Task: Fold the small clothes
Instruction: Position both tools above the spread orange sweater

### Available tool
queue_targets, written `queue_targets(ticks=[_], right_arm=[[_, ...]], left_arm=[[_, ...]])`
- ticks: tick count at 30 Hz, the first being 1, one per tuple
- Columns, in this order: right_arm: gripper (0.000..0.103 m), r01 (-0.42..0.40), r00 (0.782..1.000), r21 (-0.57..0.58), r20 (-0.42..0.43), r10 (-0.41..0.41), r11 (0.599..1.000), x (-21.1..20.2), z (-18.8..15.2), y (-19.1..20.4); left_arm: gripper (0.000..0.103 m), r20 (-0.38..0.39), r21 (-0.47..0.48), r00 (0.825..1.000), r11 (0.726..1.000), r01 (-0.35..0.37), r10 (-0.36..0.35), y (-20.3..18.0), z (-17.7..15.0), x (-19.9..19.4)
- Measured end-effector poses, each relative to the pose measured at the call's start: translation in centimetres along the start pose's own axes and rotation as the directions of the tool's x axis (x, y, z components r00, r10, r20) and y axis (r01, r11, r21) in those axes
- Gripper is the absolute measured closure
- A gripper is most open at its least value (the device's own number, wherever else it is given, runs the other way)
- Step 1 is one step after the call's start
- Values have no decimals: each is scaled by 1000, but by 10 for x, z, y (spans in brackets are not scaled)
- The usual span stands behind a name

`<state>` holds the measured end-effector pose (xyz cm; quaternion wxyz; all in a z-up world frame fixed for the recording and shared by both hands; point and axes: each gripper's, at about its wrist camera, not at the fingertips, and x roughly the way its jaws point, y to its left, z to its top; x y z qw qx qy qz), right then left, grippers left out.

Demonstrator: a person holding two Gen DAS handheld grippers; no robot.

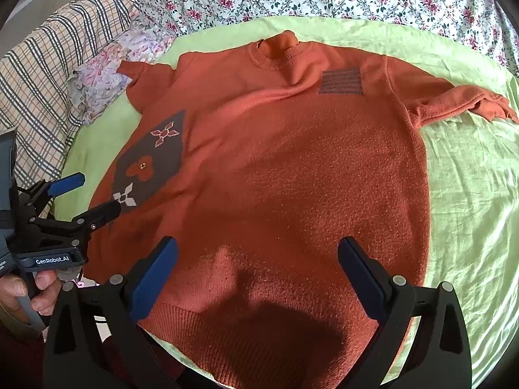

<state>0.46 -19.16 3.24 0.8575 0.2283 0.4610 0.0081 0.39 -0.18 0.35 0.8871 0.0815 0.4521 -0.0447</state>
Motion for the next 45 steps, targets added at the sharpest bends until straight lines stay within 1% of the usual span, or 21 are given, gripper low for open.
queue_targets(ticks=[4, 9, 14, 16, 17, 18, 22, 23, 26, 30, 32, 38, 45], right_arm=[[4, -4, 1000, 1, -1, 4, 1000, -3, 1, 1], [4, -14, 1000, 7, -2, 14, 1000, 8, 0, 4], [4, -15, 1000, 7, -2, 15, 1000, 7, 2, 2], [4, -19, 1000, 12, -6, 19, 1000, 14, 0, 3], [4, -20, 1000, 15, -7, 20, 1000, 16, 0, 3], [4, -23, 1000, 19, -10, 23, 1000, 21, 0, 4], [4, -29, 999, 27, -14, 29, 999, 28, 1, 6], [4, -30, 999, 29, -16, 31, 999, 32, 2, 7], [4, -33, 999, 37, -27, 34, 999, 42, 2, 4], [4, -35, 999, 45, -27, 36, 998, 48, 3, -2], [4, -35, 999, 53, -19, 36, 998, 49, 4, -5], [4, -27, 1000, 113, 7, 26, 993, 51, 5, -32], [4, 5, 999, 215, 49, -16, 977, 43, 16, -84]], left_arm=[[1, 2, -2, 1000, 1000, 3, -3, 0, 3, 0], [1, 8, -12, 1000, 1000, 9, -9, -1, 4, 0], [1, 13, -21, 1000, 1000, 20, -20, -1, 4, 0], [1, 4, -17, 1000, 1000, 15, -15, -1, 6, 2], [1, -21, 5, 1000, 1000, -12, 12, -3, 7, 5], [1, -28, 13, 999, 1000, -21, 21, -3, 7, 7], [1, -40, 18, 999, 1000, -26, 27, -3, 9, 13], [1, -71, 35, 996, 999, -42, 44, -3, 9, 16], [1, -90, 39, 995, 998, -44, 48, -3, 11, 21], [1, -52, 18, 998, 999, -27, 27, -2, 14, 26], [1, -66, 18, 997, 999, -26, 28, -1, 17, 30], [1, -81, 22, 996, 999, -28, 30, -1, 26, 39], [1, -93, 15, 995, 999, -28, 30, 2, 39, 50]])
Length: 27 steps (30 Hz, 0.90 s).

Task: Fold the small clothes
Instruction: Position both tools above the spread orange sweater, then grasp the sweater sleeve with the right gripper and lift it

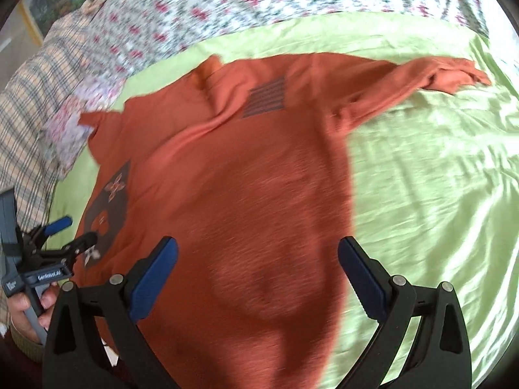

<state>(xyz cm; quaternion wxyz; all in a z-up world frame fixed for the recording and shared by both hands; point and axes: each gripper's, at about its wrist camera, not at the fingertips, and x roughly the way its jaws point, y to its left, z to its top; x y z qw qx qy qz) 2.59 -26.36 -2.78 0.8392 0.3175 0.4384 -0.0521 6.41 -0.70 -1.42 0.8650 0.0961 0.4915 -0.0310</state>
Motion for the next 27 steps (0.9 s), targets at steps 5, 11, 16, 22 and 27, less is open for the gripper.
queue_targets(ticks=[5, 11, 16, 22, 27], right_arm=[[4, 37, 998, 72, 39, -40, 997, -4, 22, -44], [4, 129, 983, 157, 113, -147, 979, -6, 67, -115], [29, 180, 956, 278, 178, -235, 943, -2, 121, -192], [47, 235, 920, 431, 192, -343, 871, 18, 188, -274], [47, 236, 910, 486, 192, -367, 841, 37, 223, -323]], left_arm=[[1, 10, -9, 999, 999, -31, 31, 7, 16, 9], [1, 20, -38, 999, 998, -48, 49, 16, 36, 17], [1, 9, -35, 998, 997, -62, 63, 15, 42, 26], [1, -49, -28, 996, 997, -69, 68, 7, 43, 47], [1, -75, -35, 995, 997, -72, 69, 3, 46, 59]])
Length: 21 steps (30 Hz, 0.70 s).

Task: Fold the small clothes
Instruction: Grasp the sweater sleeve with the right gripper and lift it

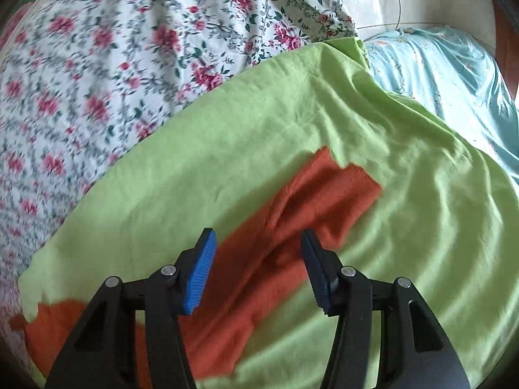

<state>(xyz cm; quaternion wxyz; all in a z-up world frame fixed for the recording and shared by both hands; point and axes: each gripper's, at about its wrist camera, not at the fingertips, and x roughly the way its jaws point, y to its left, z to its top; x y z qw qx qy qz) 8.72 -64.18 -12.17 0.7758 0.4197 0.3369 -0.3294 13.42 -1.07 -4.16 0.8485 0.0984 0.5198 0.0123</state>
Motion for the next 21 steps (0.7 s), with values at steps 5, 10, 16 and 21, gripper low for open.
queue_targets(ticks=[5, 10, 16, 21], right_arm=[[86, 67, 997, -25, -44, -68, 997, 35, 13, 1], [98, -14, 1000, -68, -27, 13, 998, 17, 2, 17], [98, -268, 963, -176, -68, 259, 947, -32, -40, 98], [98, -512, 857, -212, -200, 476, 832, -58, -99, 194]], left_arm=[[1, 3, -9, 1000, 1000, 23, -23, -4, 4, 4], [1, 18, -19, 998, 998, 54, -54, -5, 5, 2], [1, 50, -48, 996, 996, 80, -78, 4, -1, -9], [1, 67, -103, 994, 990, 95, -89, 27, -7, -13]])
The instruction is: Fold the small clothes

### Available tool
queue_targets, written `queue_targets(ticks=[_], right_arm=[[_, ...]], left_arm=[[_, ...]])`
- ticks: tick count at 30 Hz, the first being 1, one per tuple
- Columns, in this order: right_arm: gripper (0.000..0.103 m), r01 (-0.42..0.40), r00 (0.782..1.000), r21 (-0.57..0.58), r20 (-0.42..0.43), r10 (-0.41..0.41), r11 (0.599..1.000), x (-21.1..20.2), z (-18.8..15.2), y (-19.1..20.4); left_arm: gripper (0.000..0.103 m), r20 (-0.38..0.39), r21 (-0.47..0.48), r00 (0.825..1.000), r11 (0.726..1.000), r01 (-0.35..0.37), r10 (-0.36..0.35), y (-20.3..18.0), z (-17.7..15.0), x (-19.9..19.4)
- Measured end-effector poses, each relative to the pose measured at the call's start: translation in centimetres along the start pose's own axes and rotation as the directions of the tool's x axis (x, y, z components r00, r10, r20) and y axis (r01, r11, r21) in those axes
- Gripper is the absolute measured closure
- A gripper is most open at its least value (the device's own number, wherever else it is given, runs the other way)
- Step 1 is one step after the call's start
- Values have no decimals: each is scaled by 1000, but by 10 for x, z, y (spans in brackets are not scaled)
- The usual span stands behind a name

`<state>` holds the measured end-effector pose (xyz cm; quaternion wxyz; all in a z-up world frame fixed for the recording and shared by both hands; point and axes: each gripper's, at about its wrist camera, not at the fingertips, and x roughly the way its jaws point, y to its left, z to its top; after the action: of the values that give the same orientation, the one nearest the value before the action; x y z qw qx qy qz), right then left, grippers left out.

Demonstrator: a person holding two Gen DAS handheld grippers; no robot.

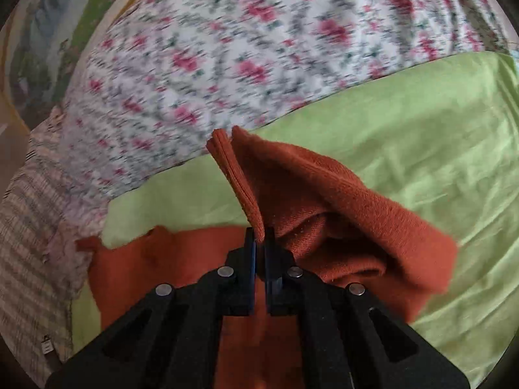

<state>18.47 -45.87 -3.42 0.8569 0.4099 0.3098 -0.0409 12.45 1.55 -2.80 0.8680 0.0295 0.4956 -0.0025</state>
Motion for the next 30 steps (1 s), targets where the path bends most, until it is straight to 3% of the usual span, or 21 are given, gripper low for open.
queue_targets(ticks=[3, 7, 11, 15, 18, 20, 24, 30], right_arm=[[98, -125, 990, -51, -65, 122, 991, 28, -24, 67], [98, -265, 954, -118, -179, 242, 957, 65, -64, 146], [98, -318, 917, -148, -300, 263, 937, 108, -101, 196], [98, -345, 881, -173, -399, 254, 922, 136, -136, 220], [92, -335, 866, -175, -445, 229, 926, 148, -151, 223], [82, -329, 852, -142, -471, 229, 933, 149, -156, 217], [79, -317, 876, -138, -422, 234, 938, 125, -154, 203], [78, -235, 927, -99, -320, 193, 967, 75, -145, 165]], left_arm=[[1, -4, -66, 999, 997, 35, -35, 22, -3, -2], [1, 8, -130, 997, 988, 79, -79, 48, -6, -4], [1, 26, -171, 990, 975, 140, -138, 67, -7, -3], [1, 35, -207, 975, 953, 220, -217, 79, 1, 5], [1, 43, -223, 957, 931, 289, -287, 79, 15, 16], [1, 43, -225, 944, 918, 327, -326, 77, 27, 26], [1, 0, -239, 903, 876, 418, -431, 66, 62, 67], [5, -10, -191, 885, 870, 455, -465, 50, 110, 111]])
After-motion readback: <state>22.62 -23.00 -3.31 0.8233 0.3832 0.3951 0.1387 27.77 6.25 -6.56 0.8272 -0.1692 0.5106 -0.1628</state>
